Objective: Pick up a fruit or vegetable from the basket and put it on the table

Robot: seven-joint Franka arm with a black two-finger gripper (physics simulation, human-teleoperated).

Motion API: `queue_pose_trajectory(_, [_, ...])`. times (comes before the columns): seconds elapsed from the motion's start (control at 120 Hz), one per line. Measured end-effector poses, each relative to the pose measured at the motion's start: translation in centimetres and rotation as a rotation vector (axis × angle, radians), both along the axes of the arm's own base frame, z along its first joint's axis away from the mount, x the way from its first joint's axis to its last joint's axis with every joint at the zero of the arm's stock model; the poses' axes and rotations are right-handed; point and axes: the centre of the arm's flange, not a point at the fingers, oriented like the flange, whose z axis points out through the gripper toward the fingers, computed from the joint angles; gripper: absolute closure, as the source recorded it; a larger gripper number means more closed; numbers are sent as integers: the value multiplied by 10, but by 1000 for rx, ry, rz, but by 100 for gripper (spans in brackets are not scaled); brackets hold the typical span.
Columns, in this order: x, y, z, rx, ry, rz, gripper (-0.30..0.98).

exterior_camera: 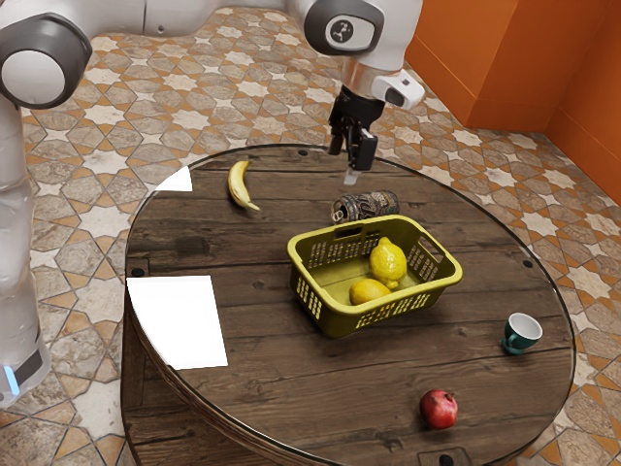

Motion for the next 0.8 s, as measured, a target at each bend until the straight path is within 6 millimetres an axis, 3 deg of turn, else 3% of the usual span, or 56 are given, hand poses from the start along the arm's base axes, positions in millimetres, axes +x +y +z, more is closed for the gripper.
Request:
queue_pose_trajectory(0.033, [15, 1, 29, 6, -63, 2, 0])
queue_pose_trajectory(0.075, [22, 5, 48, 12, -100, 10, 0])
queue_pose_trajectory(0.217, [24, 48, 67, 20, -127, 88, 0])
queue_pose_trajectory(0.267, [26, 46, 70, 17, -137, 78, 0])
queue_pose_trajectory(0.383, [48, -21, 49, -1, -128, -75, 0])
queue_pose_trajectory(0.433, [54, -38, 40, -5, -124, -128, 0])
queue_pose_trajectory(0.675, [70, -46, 12, -4, -101, -248, 0])
queue_pose_trajectory(0.733, [74, -47, -2, -2, -79, -279, 0])
queue_pose_trajectory(0.8, [73, -65, -24, 49, -49, -352, 0])
